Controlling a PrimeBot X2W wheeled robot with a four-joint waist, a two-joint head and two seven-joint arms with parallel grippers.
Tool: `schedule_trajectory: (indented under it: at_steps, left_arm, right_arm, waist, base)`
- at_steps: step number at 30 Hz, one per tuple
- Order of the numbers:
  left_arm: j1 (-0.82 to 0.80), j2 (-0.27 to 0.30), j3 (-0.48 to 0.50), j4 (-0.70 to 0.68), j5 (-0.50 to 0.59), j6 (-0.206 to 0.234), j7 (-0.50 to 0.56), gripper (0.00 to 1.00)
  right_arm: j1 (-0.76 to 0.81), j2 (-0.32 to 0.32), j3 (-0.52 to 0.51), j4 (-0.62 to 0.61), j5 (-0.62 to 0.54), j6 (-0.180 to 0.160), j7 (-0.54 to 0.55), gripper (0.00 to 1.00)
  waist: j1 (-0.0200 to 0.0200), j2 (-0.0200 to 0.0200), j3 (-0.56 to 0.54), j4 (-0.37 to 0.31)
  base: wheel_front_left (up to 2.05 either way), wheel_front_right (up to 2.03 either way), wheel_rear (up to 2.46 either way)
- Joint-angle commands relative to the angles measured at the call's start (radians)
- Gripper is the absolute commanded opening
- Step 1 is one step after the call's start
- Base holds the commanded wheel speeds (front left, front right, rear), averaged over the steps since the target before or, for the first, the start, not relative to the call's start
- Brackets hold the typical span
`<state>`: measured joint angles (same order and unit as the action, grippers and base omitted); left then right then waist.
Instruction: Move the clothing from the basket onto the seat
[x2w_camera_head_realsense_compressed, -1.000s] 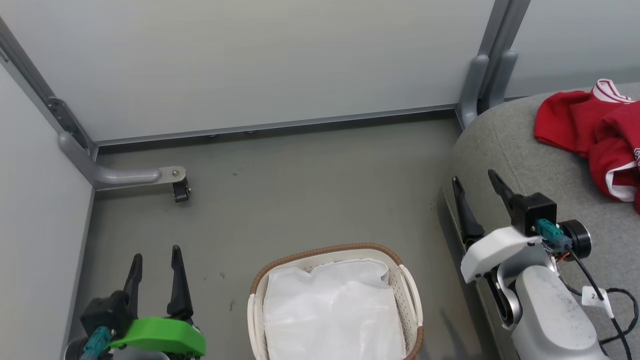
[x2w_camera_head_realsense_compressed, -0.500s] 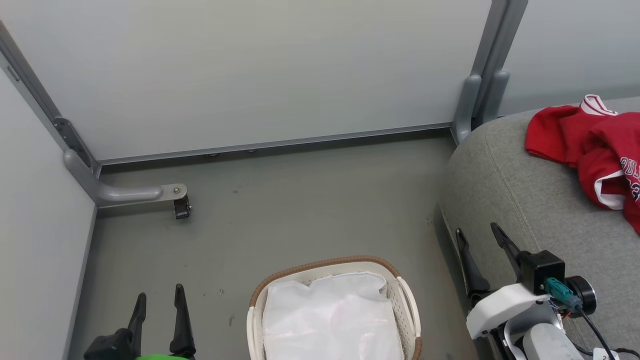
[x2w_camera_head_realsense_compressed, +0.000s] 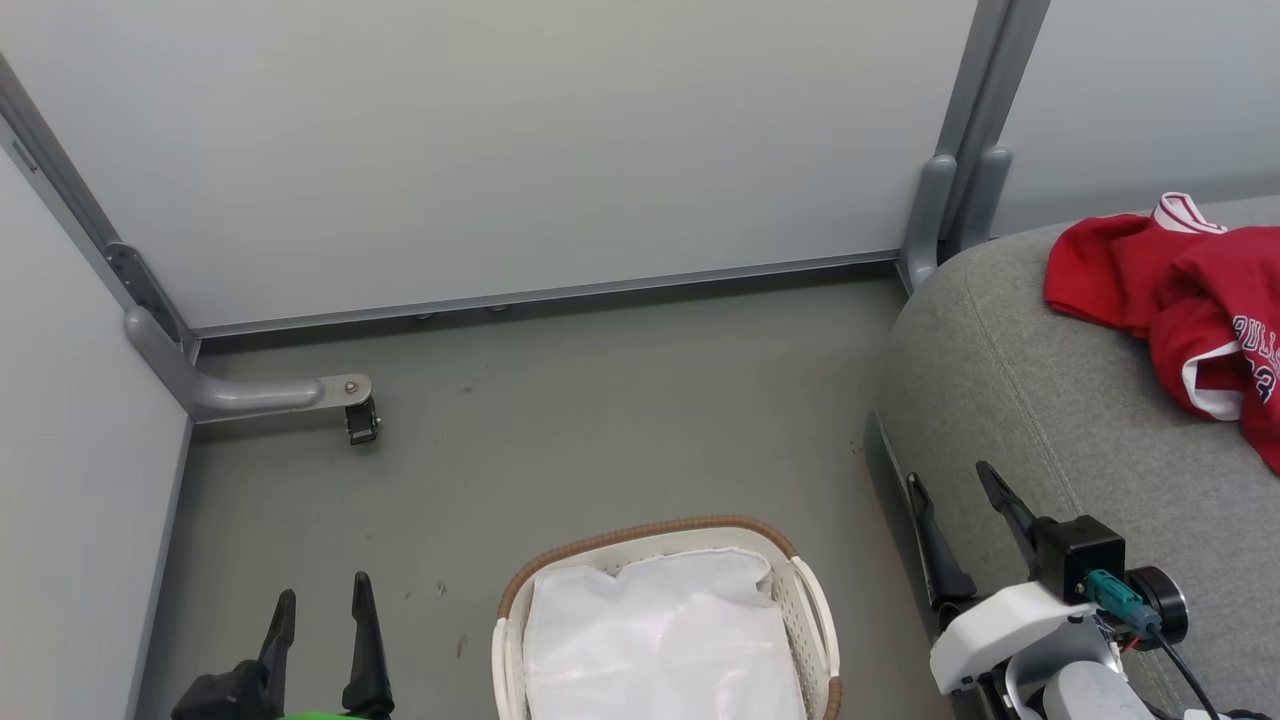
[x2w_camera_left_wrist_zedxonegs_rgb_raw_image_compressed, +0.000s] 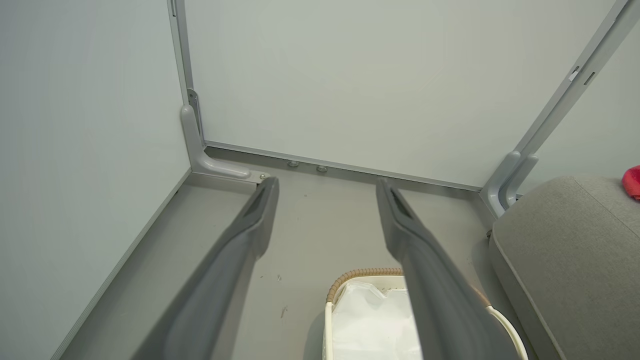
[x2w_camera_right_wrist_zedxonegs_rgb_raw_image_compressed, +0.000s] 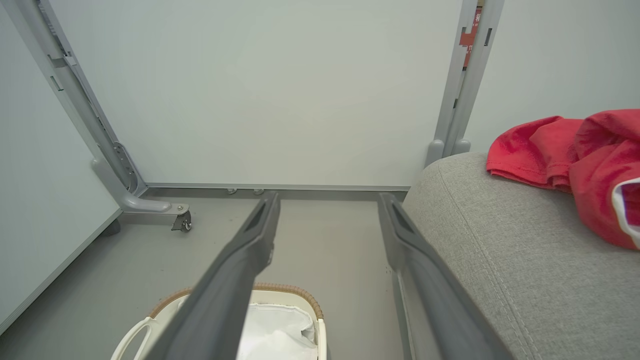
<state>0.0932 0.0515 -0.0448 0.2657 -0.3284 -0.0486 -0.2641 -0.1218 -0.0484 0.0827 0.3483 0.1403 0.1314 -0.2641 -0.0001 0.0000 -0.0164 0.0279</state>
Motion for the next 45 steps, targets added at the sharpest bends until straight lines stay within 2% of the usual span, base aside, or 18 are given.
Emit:
schedule_trajectory:
  at_steps: [1,4,5,9,25,45]
  left_arm:
    - [0.009,-0.001,0.0,0.002,0.005,-0.004,0.0,1.0]
    - [0.011,-0.001,-0.004,0.002,-0.013,-0.009,0.0,1.0]
    - [0.0,0.0,-0.004,0.0,-0.011,-0.005,0.0,0.0]
    - [0.0,-0.002,-0.005,0.031,-0.016,-0.004,0.002,0.0]
    - [-0.045,-0.002,0.03,0.023,-0.279,-0.021,0.08,0.0]
    - [-0.09,-0.001,0.064,0.009,-0.547,-0.038,0.16,0.0]
  right_arm:
    - [0.013,-0.004,0.0,0.002,0.005,-0.001,0.0,1.0]
    - [0.014,-0.004,0.002,0.002,0.007,-0.001,0.0,1.0]
    - [0.001,0.0,0.001,0.001,0.002,0.0,0.0,0.0]
    - [0.019,0.005,0.0,0.03,0.005,0.0,0.003,0.0]
    - [0.018,0.003,-0.041,0.003,0.309,0.0,0.081,0.0]
    - [0.015,0.001,-0.083,-0.027,0.619,0.0,0.16,0.0]
  waist:
    - [0.0001,0.0,0.0,0.001]
    - [0.0001,0.0,-0.001,0.003]
    - [0.0001,0.0,-0.001,0.003]
    - [0.0001,0.0,-0.001,0.003]
    - [0.0001,0.0,0.002,0.0]
    - [0.0001,0.0,0.005,-0.005]
  base:
    - [0.0,0.0,0.0]
    - [0.0,0.0,0.0]
    - [0.0,0.0,0.0]
    - [0.0,0.0,0.0]
    - [0.0,0.0,0.0]
    - [0.0,0.0,0.0]
